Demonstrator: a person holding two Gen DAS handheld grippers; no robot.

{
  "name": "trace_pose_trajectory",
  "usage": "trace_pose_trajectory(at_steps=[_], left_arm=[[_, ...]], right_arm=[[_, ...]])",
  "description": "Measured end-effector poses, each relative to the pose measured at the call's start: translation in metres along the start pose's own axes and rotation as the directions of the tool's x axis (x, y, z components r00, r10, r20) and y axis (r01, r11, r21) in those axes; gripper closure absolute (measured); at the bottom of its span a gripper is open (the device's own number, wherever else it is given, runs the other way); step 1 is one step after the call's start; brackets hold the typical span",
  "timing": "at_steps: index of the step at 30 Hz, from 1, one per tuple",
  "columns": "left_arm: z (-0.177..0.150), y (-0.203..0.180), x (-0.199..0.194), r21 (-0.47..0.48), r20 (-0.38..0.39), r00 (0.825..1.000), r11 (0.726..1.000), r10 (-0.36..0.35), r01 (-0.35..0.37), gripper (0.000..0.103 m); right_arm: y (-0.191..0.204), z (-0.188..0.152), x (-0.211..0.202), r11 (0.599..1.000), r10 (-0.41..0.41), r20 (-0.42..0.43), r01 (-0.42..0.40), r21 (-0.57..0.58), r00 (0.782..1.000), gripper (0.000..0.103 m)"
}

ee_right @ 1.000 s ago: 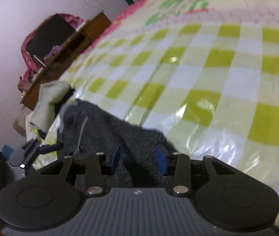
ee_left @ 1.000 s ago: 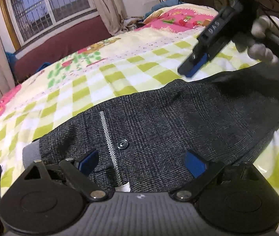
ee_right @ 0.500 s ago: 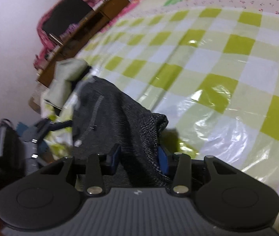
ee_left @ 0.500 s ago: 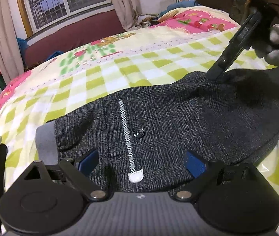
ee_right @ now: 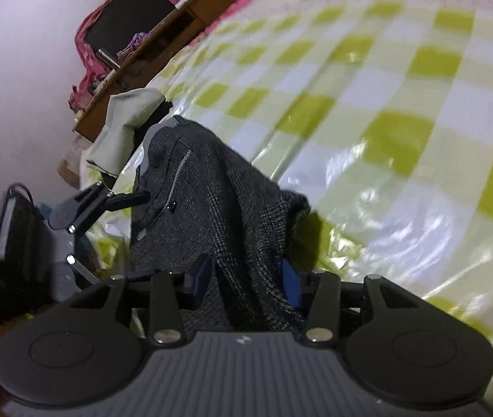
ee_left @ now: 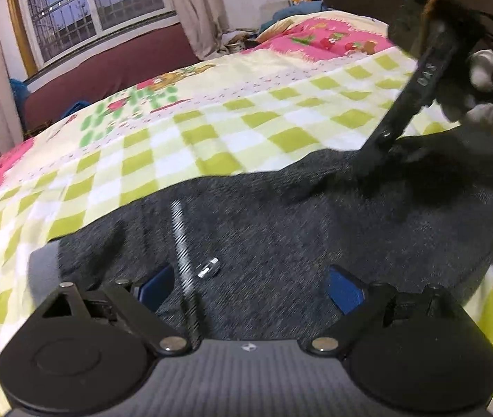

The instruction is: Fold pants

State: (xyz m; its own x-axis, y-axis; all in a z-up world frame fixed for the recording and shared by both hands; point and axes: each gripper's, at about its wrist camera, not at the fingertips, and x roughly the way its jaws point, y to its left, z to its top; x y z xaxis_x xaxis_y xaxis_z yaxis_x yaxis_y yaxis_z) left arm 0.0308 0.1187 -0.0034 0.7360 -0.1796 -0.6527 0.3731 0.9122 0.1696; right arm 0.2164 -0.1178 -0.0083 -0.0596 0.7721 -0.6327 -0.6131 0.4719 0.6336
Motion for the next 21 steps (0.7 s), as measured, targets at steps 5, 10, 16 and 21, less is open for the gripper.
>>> trace_pose_trajectory(at_steps=[5, 10, 16, 21], left_arm=[[0.0, -0.012, 0.01, 0.026, -0.02, 0.999, 0.999, -0.034, 0.035, 0.0], [0.001, -0.017, 0.017, 0.029, -0.009, 0.999, 0.999, -0.037, 0.037, 0.0], [-0.002, -0.022, 0.02, 0.038, -0.002, 1.0, 0.999, -0.031, 0.031, 0.0], [-0.003, -0.023, 0.022, 0.034, -0.002, 1.0, 0.999, -0.031, 0.031, 0.0]], right_arm=[[0.021, -0.005, -0.015, 0.992, 0.104, 0.05, -0.1, -0.076, 0.993, 0.05], [0.026, -0.018, -0.006, 0.992, -0.017, -0.03, 0.013, -0.123, 0.999, 0.05], [0.057, -0.022, -0.03, 0.973, -0.079, 0.003, 0.078, -0.219, 0.997, 0.049], [0.057, -0.029, -0.043, 0.982, -0.062, 0.01, 0.062, -0.179, 0.998, 0.049]])
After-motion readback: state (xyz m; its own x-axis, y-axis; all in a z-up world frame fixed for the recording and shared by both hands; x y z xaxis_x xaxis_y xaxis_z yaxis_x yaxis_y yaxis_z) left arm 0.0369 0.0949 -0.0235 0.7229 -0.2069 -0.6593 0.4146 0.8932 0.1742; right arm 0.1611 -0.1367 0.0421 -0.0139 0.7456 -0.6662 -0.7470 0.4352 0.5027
